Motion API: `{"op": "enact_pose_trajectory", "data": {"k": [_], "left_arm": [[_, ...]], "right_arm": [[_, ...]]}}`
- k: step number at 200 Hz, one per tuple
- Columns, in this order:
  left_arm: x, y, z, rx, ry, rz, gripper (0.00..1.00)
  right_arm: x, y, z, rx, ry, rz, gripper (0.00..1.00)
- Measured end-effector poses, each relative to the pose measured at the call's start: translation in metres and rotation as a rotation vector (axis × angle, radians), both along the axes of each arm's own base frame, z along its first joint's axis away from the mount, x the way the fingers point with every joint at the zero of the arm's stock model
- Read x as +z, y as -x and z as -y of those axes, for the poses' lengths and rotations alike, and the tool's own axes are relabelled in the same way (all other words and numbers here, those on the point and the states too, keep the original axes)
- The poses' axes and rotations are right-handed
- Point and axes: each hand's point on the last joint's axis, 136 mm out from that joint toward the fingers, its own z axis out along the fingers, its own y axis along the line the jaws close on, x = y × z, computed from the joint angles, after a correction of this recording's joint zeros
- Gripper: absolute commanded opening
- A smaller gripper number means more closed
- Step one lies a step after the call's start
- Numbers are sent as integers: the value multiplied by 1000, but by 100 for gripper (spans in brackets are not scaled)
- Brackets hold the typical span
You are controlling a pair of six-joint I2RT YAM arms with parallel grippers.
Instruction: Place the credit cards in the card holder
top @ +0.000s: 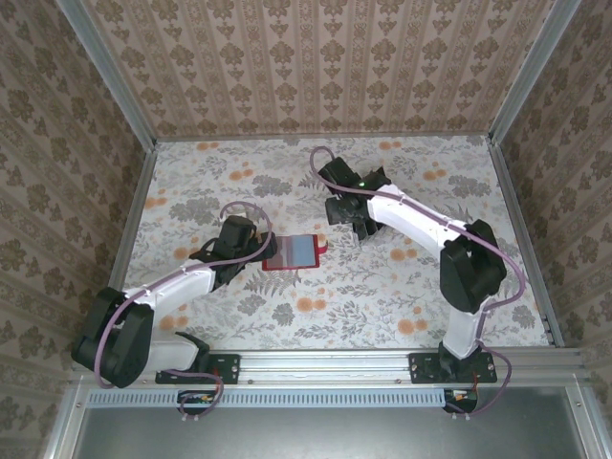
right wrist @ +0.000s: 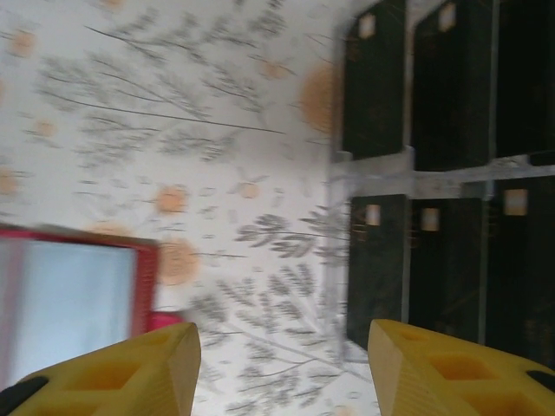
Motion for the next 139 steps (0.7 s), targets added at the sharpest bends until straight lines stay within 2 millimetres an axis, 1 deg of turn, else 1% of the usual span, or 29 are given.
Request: {"op": "enact_pose_trajectory", "data": {"k": [25,50,66,102,139], "left_arm": [[0,0,-1,3,-3,2,100],[0,0,-1,4,-4,2,100],[0,0,-1,4,-3,2,100],[0,0,-1,4,-3,2,100],[0,0,-1,4,-3,2,100]], "right_arm": [[-27,0,19,-15,97,-69,49],[-44,0,29,-22,161,-107,47],[-49,0,32,-21,189,-116,46],[-52,-3,37,-23,219,-114,46],[-64,-3,40,-28,237,-141,43]]}}
